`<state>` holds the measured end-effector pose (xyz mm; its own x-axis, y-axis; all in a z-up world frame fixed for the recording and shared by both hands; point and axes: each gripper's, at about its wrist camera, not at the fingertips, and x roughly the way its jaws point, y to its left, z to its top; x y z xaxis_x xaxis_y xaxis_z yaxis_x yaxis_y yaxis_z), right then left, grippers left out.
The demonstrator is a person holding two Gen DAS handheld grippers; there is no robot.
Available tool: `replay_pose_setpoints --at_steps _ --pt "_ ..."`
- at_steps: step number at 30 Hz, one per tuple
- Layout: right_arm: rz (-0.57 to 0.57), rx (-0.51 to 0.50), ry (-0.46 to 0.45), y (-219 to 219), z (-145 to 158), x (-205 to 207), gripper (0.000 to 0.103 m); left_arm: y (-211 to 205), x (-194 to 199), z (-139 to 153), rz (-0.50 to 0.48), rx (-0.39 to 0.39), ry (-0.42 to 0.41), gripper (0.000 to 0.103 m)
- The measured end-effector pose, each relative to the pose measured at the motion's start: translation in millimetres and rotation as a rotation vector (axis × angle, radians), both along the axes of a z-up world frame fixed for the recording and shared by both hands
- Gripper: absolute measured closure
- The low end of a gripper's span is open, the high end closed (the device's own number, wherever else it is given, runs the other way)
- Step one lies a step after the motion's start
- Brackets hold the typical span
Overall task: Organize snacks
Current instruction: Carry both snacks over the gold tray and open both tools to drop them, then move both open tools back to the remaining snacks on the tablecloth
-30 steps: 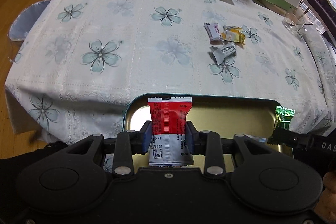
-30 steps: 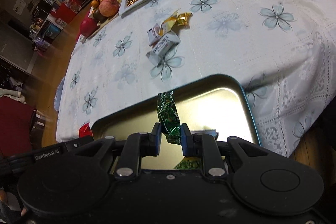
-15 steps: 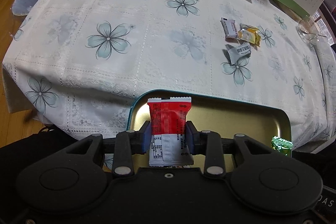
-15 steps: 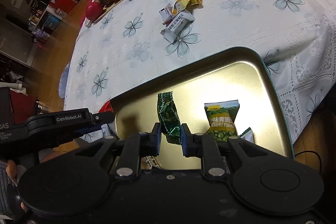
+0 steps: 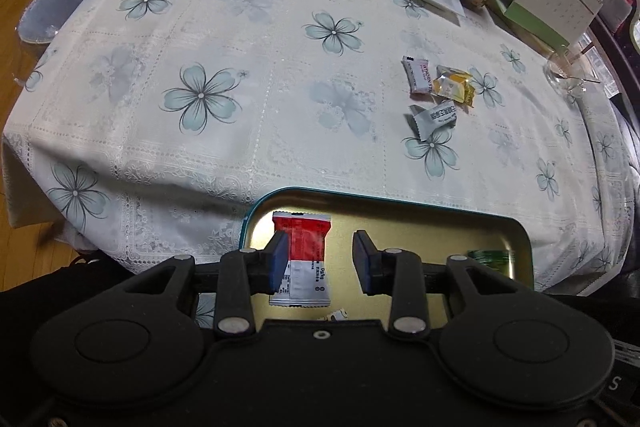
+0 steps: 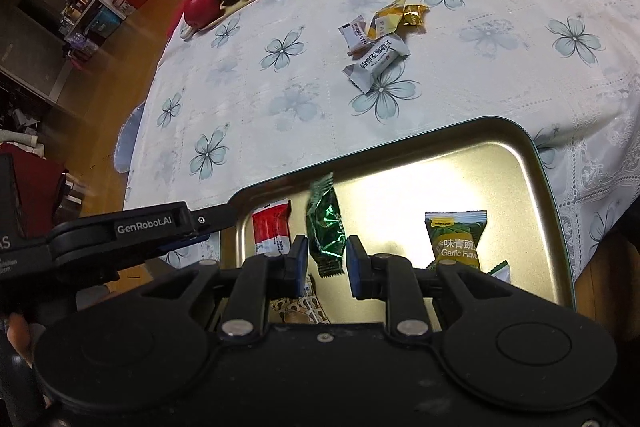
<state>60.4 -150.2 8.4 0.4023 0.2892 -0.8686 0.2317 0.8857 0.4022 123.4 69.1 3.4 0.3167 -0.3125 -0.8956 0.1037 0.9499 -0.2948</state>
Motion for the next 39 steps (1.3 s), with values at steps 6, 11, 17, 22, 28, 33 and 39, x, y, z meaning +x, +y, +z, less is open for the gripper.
replay_pose_setpoints --at_steps 6,11,17,22,28,33,39 --pt "0.018 -0.006 -0.008 5 6 0 0.078 -1 -1 1 0.0 -0.002 -0.01 0.059" --pt "0.009 0.005 0.017 3 1 -1 0.078 -3 -1 -2 -0.001 0.021 -0.003 0.059" --pt "-0.003 0.007 0.048 -2 -7 -2 0.078 -8 -2 -4 -0.016 0.054 -0.008 0.059" --pt "-0.012 0.012 0.076 -10 -18 -2 0.078 -13 -3 -7 -0.026 0.086 -0.009 0.059" --pt "-0.038 0.007 0.12 -26 -34 -3 0.078 -18 -5 -10 -0.033 0.119 -0.006 0.059" --pt "-0.058 0.016 0.157 -47 -44 -3 0.078 -25 -7 -12 -0.043 0.166 -0.022 0.059" --pt "-0.087 0.004 0.153 -75 -41 9 0.078 -35 -9 -15 -0.073 0.2 -0.03 0.059"
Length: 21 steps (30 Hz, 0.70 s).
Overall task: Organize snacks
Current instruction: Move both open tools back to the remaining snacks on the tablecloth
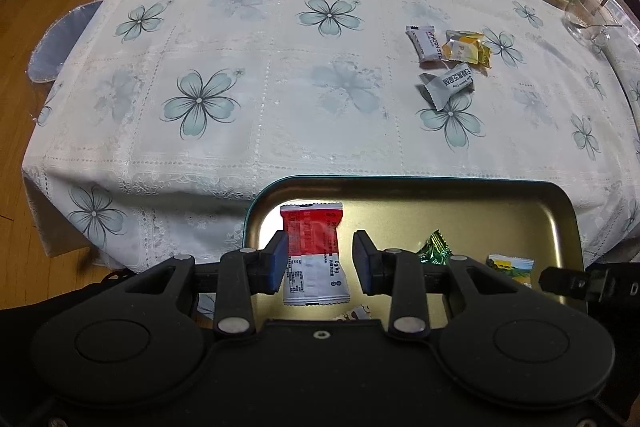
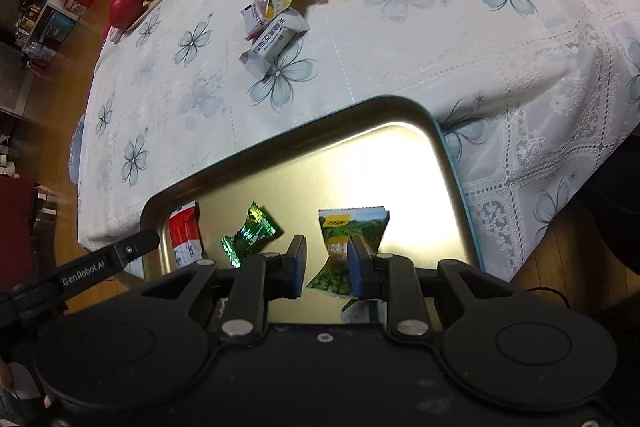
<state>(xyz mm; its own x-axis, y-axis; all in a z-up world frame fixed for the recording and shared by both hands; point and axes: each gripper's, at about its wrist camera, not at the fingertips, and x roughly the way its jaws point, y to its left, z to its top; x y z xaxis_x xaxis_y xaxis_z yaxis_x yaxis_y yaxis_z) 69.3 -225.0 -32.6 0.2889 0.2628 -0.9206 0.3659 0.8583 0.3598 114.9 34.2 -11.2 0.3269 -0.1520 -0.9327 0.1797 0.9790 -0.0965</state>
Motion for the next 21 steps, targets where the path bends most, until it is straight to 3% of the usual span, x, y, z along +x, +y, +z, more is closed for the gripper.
replay_pose_setpoints --at_steps 14,21 --pt "-0.04 -0.02 -0.084 -59 24 85 0.078 -16 10 -17 0.008 0.005 0.069 0.059" --pt "-0.083 0.031 -0.057 -80 18 148 0.078 -26 23 -19 0.033 -0.015 0.092 0.059"
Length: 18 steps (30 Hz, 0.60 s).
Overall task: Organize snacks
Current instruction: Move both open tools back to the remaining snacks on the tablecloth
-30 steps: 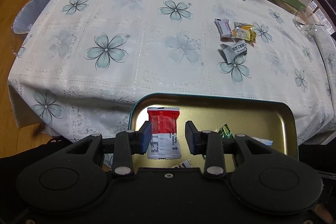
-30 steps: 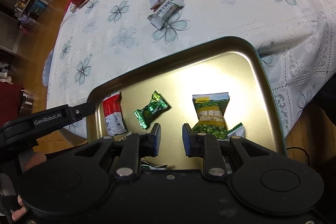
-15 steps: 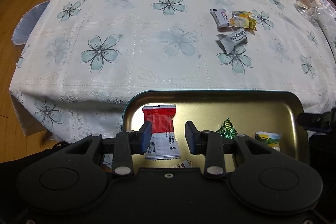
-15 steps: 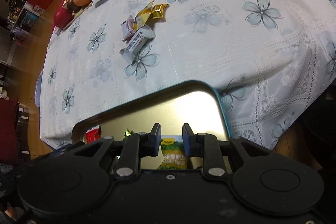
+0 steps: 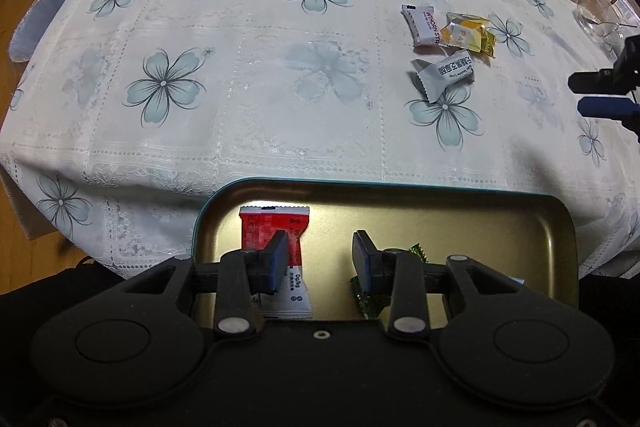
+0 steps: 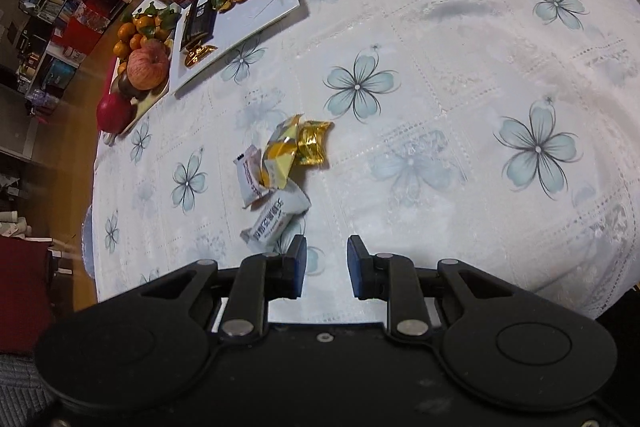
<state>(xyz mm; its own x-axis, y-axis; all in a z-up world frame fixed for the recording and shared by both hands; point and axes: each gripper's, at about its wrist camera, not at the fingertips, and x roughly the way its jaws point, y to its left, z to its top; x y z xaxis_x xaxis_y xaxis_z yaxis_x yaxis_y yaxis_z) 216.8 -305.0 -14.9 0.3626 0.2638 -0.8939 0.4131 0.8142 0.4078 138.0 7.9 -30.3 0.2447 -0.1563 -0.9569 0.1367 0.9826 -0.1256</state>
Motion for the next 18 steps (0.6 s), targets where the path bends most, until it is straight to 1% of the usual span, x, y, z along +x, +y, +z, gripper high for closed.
replay_pose_setpoints --at_steps 5,12,14,18 --pt "-0.002 -0.017 0.027 -2 -7 41 0.078 -16 22 5 0.018 0.028 -0.012 0.06" --pt "-0.012 -0.024 0.077 -10 -21 91 0.078 -46 69 17 -0.025 0.056 -0.065 0.06" --pt "-0.027 -0.009 0.088 -14 -22 96 0.078 -54 87 17 -0.036 0.064 -0.077 0.06" --pt "-0.077 0.082 0.112 -23 -27 95 0.078 -70 124 9 -0.043 0.048 -0.079 0.06"
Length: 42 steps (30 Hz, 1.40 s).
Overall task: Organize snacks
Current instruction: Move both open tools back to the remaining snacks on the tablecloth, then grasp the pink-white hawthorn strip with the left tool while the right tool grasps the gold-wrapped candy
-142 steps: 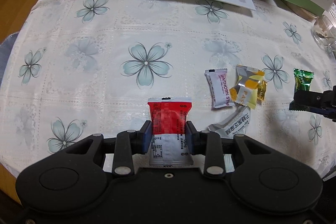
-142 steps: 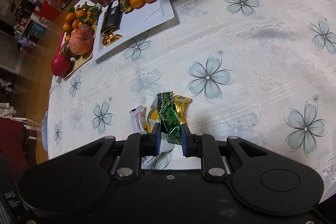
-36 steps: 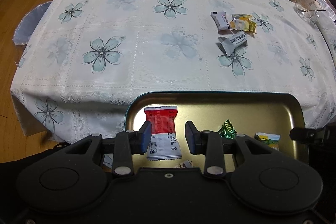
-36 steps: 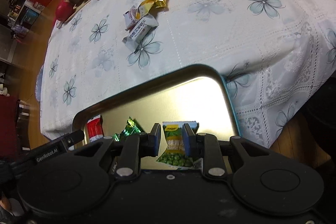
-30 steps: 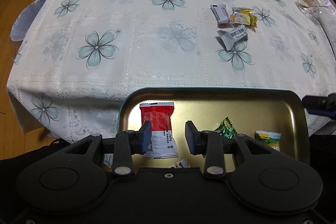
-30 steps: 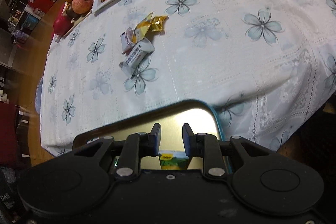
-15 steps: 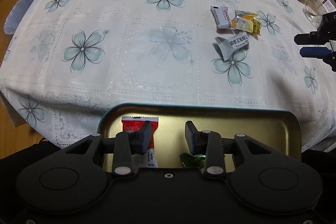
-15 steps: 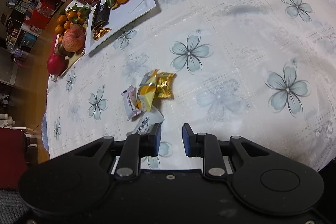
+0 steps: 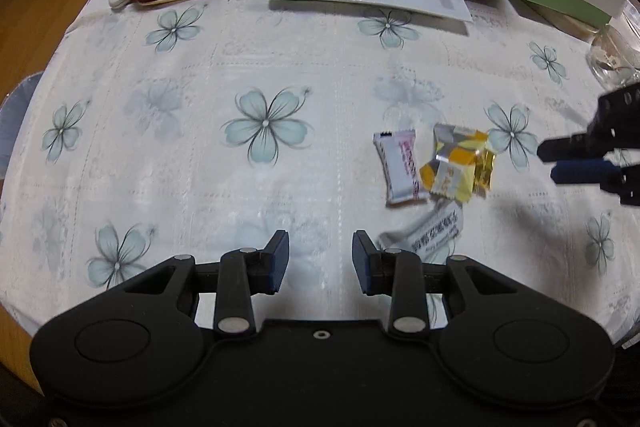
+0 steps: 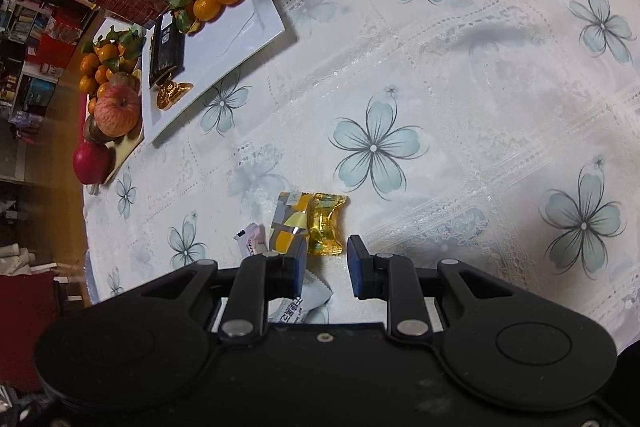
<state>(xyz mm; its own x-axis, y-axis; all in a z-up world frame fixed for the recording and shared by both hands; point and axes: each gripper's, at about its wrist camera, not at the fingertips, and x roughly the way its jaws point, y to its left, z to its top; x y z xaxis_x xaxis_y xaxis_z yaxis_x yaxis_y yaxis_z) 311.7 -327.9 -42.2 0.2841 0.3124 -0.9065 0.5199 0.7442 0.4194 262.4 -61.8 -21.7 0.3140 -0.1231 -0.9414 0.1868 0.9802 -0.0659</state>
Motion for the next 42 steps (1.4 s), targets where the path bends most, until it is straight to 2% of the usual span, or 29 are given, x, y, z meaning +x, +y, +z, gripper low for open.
replay_pose_setpoints --at_steps 3,6,10,13,18,26,29,38,40,42 --pt "-0.027 0.038 0.039 -5 -6 -1 0.078 -6 21 -9 0.018 -0.025 0.024 0.06" --pt "-0.062 0.019 0.057 -9 -8 -4 0.078 -15 35 -17 0.023 -0.028 0.045 0.06" --pt "-0.07 0.046 0.052 -12 -6 -6 0.078 -29 46 -23 0.018 -0.026 0.048 0.06" --pt "-0.066 0.068 0.044 -13 -4 -6 0.078 -37 50 -25 0.004 -0.05 0.047 0.06" --pt "-0.065 0.073 0.068 -12 -9 -7 0.078 -51 52 -32 -0.019 -0.02 0.036 0.059" --pt "-0.06 0.079 0.073 -11 -11 -7 0.078 -59 55 -38 -0.035 -0.028 0.042 0.059" --pt "-0.065 0.089 0.086 -12 -13 -7 0.078 -60 57 -43 -0.03 -0.03 0.057 0.055" --pt "-0.042 0.082 0.082 -6 -13 -5 0.078 -62 60 -51 -0.015 -0.042 0.08 0.054" --pt "-0.04 0.078 0.081 -5 -13 -5 0.078 -61 60 -51 -0.014 -0.048 0.087 0.056" --pt "-0.04 0.072 0.082 -5 -14 -4 0.078 -59 62 -51 -0.01 -0.069 0.105 0.067"
